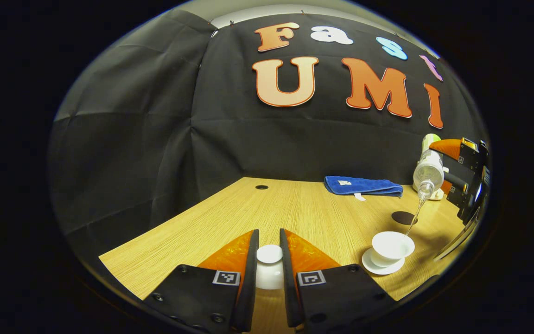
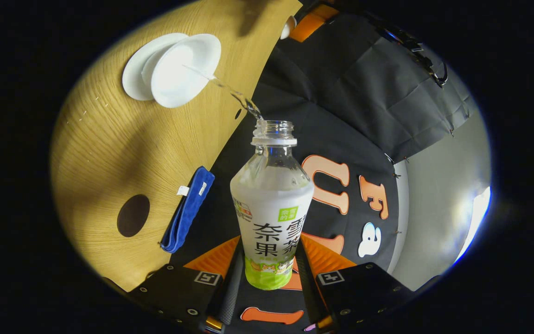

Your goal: Open the teacup lid with one hand, grasp the water bottle and pour water into the teacup with the other hand; after pouring, place the water bottle on the coaster and then close the teacup lid.

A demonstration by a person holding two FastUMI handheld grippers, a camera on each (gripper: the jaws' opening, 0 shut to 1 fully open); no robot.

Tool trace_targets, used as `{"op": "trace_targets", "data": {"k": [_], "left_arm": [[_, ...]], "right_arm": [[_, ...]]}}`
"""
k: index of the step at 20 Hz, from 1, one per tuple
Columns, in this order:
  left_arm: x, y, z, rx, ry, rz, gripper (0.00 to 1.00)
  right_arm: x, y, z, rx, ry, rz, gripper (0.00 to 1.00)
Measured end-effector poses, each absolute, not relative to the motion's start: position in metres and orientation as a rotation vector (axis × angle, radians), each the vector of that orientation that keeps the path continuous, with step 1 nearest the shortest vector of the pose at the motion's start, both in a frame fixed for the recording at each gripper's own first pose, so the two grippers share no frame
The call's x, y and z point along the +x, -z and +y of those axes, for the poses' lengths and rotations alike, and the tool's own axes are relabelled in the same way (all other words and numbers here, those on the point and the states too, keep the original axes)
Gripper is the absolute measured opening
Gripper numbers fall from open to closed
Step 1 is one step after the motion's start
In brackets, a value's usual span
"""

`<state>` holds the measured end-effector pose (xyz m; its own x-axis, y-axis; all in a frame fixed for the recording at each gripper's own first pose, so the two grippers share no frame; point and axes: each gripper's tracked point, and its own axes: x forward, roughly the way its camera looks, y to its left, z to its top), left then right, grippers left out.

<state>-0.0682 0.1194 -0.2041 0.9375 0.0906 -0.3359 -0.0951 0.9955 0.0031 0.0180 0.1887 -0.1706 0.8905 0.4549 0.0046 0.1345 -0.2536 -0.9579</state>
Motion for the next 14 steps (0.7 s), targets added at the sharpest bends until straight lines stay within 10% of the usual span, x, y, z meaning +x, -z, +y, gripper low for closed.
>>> {"op": "trace_targets", "data": {"k": [14], "left_arm": [[-0.0724,0.2011,0.1157,-0.019,-0.090,0.339,0.29]], "right_arm": [[0.0125,0.1627,0.1970,-1.891,-0.255,-0.598,0.58]]}}
